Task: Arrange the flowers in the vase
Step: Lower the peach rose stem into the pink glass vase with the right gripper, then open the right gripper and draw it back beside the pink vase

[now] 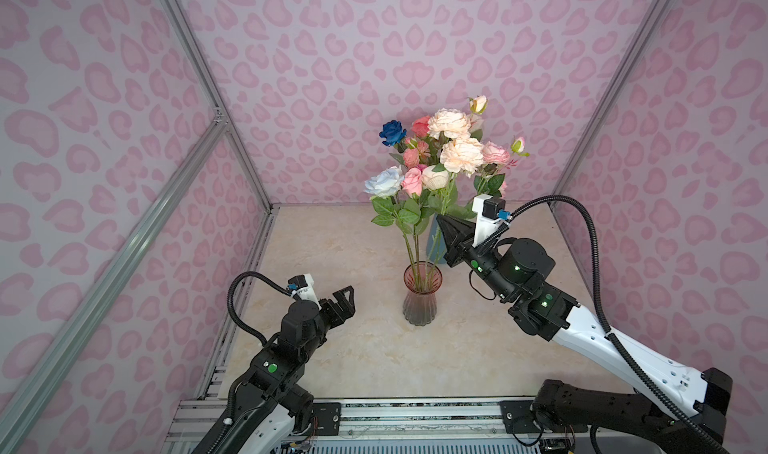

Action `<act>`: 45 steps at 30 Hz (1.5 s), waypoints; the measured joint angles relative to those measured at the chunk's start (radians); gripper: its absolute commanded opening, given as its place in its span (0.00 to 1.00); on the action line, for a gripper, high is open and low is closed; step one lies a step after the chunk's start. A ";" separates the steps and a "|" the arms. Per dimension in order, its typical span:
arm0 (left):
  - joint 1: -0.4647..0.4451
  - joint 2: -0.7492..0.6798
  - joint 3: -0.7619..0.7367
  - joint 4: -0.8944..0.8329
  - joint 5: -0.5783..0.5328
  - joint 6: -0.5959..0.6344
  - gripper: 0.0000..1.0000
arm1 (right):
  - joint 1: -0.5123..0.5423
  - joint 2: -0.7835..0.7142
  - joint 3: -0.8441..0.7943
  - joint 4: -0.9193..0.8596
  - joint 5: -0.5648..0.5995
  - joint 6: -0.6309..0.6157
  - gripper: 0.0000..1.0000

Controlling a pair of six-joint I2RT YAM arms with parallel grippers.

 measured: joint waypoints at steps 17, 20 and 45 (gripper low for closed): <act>0.000 -0.002 -0.014 0.020 0.014 -0.009 0.95 | 0.039 -0.020 -0.030 -0.028 0.076 0.041 0.30; 0.000 0.007 -0.021 0.024 0.018 -0.013 0.95 | 0.048 -0.027 -0.024 -0.043 0.074 0.029 0.29; 0.000 0.091 -0.017 0.095 0.053 -0.037 0.96 | -0.166 -0.384 -0.241 -0.333 0.161 0.119 0.27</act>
